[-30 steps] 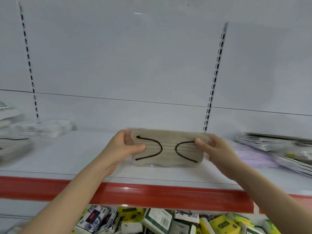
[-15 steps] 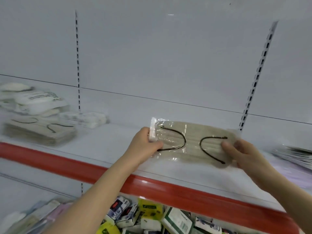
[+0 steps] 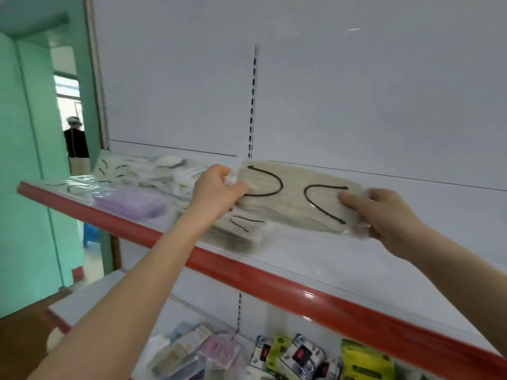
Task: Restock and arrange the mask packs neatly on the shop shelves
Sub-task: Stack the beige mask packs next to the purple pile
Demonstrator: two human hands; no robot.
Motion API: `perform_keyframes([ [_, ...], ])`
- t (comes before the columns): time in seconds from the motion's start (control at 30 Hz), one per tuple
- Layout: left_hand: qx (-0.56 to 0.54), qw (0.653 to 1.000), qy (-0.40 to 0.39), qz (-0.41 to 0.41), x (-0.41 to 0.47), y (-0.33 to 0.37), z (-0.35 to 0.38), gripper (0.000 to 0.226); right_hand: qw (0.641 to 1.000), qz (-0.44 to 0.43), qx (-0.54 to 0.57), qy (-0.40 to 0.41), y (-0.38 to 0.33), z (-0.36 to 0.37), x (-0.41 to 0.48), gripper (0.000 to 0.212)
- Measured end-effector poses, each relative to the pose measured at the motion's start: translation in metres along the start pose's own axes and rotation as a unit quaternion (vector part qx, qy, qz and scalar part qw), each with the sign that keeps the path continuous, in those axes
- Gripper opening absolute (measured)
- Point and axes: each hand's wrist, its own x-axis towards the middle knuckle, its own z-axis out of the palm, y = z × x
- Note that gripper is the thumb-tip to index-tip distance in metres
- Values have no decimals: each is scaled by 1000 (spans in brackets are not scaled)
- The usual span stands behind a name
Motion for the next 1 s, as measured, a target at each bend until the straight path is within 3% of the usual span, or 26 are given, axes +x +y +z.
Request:
perform_keyframes([
  [0.07, 32, 999, 2, -9, 13, -12, -15, 31, 1000, -9, -1, 15, -5, 26, 10, 11],
  [0.17, 65, 998, 3, -24, 34, -34, -38, 24, 1000, 0, -16, 19, -5, 69, 24, 21],
  [0.23, 112, 993, -21, -36, 46, -50, -48, 31, 999, 15, -46, 9, -2, 93, 29, 14],
  [0.3, 155, 986, -43, -42, 54, -60, -54, 13, 996, 26, -79, 5, 2, 110, 32, 18],
  [0.47, 220, 969, -97, -59, 64, -89, -58, 12, 977, 54, -204, -22, 15, 131, 33, 33],
  [0.5, 230, 964, -113, -68, 64, -94, -59, 13, 973, 58, -223, -27, 16, 132, 31, 35],
  [0.57, 247, 956, -133, -86, 67, -104, -57, 35, 971, 52, -231, -29, 17, 133, 29, 19],
  [0.6, 252, 954, -137, -92, 67, -106, -57, 39, 972, 50, -228, -28, 18, 133, 28, 27],
  [0.67, 247, 954, -144, -92, 65, -106, -56, 25, 977, 49, -206, -28, 22, 133, 30, 59],
  [0.7, 235, 957, -145, -89, 66, -108, -55, 27, 979, 42, -199, -32, 24, 134, 32, 62],
  [0.77, 221, 961, -140, -94, 66, -108, -55, 46, 977, 39, -205, -41, 24, 137, 32, 52],
  [0.87, 232, 961, -139, -63, 67, -110, -55, 16, 977, 36, -209, -36, 27, 140, 35, 36],
  [1.0, 241, 957, -150, -53, 64, -112, -54, 21, 979, 34, -199, -39, 27, 140, 33, 26],
])
